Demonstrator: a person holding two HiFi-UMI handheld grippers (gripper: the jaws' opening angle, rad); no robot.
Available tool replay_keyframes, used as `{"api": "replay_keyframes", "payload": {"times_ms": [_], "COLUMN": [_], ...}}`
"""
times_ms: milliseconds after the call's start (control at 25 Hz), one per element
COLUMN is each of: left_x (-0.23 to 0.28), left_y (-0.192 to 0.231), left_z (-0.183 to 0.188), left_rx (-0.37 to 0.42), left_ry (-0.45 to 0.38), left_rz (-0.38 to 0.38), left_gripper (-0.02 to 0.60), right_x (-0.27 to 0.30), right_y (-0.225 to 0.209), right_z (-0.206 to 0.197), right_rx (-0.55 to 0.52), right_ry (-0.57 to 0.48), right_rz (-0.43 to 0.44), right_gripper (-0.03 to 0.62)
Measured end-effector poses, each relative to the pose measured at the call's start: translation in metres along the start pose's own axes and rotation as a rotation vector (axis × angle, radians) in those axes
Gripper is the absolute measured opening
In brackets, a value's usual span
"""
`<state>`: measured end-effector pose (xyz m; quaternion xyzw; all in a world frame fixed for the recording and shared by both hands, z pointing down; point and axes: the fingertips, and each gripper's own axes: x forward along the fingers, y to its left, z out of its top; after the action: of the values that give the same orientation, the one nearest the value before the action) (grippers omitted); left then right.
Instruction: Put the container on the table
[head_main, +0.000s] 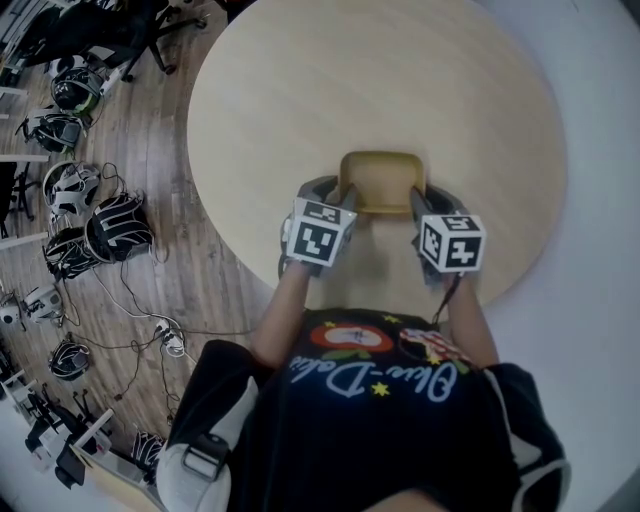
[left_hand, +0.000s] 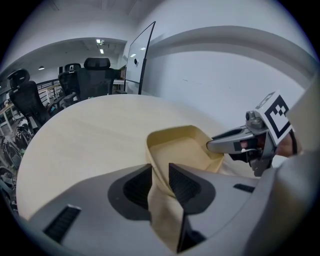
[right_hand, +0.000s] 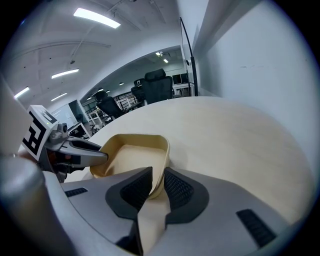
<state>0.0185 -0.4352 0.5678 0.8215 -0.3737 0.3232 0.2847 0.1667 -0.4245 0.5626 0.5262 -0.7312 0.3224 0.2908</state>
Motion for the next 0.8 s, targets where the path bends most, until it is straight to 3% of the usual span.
{"api": "replay_keyframes", "payload": {"times_ms": [480, 800], "left_x": [0.004, -0.015], "left_y": [0.004, 0.013], "left_z": [-0.001, 0.007], "left_rx": [-0.033, -0.073], "left_ry": [-0.005, -0.09], "left_rz": [0.003, 0.079], "left_gripper": [0.111, 0.117], "right_x": [0.009, -0.006], "right_y": [-0.001, -0.011], "right_z": [-0.004, 0.004], "right_rx": [0.039, 0.049], "right_ry": [-0.003, -0.059], "right_rz": [0.015, -0.026], "right_gripper": [0.077, 0.087]}}
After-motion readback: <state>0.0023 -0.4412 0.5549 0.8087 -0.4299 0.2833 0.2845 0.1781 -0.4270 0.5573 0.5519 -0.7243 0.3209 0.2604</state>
